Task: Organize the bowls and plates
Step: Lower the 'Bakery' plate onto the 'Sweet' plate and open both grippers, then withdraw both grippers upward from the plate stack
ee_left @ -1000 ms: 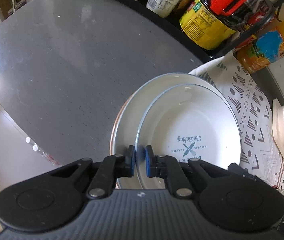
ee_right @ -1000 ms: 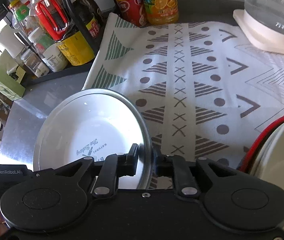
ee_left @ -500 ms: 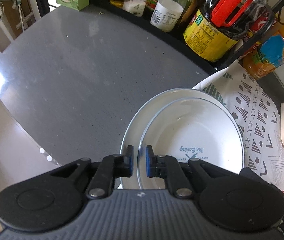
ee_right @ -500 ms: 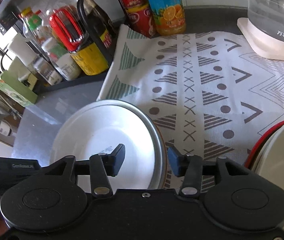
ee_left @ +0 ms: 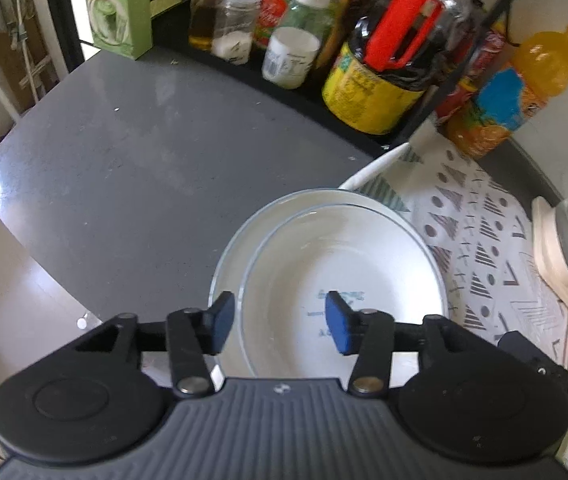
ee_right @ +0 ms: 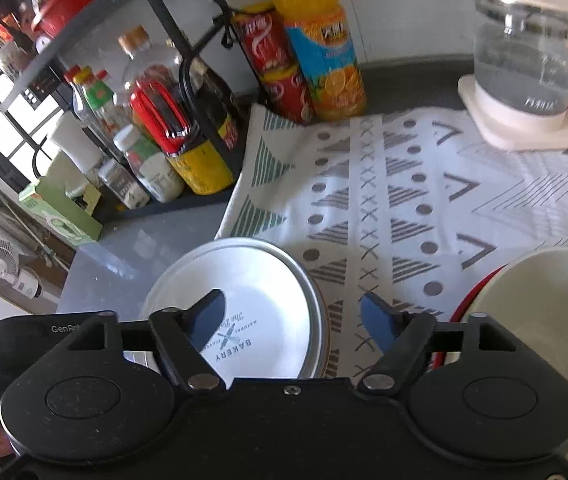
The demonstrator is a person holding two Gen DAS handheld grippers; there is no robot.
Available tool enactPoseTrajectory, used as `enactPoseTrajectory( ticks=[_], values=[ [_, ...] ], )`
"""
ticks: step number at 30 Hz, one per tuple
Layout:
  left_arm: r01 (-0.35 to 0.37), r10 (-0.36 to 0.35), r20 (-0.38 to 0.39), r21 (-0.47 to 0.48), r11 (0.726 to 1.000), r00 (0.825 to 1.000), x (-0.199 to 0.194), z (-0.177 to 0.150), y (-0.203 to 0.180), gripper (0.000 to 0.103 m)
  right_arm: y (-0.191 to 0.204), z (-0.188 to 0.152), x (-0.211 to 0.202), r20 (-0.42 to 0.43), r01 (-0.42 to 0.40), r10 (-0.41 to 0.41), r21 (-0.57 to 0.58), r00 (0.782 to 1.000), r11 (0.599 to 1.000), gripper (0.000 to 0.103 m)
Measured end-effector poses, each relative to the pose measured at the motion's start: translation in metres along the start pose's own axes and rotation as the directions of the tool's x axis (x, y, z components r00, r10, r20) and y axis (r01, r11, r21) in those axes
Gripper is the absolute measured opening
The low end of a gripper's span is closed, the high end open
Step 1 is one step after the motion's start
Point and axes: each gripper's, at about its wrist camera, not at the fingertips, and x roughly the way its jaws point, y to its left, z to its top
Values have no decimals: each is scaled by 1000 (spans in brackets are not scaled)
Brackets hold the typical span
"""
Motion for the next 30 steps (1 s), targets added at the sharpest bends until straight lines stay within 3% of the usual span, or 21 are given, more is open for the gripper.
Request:
enactPoseTrajectory(
  ticks=[7, 21, 30],
  values=[
    [19, -21, 30, 41, 999, 999, -20, -12, -14, 74, -9, -2, -36, 82, -2, 0, 18, 997, 1000, 94],
    [86, -101, 89, 164, 983, 991, -58, -52, -51, 87, -48, -32, -106, 220, 46, -65, 89, 973, 995, 103],
    [134, -156, 90, 213, 968, 984, -67, -70, -73, 92, -75, -54, -130, 239, 89, -121, 139, 963, 986, 103]
  ],
)
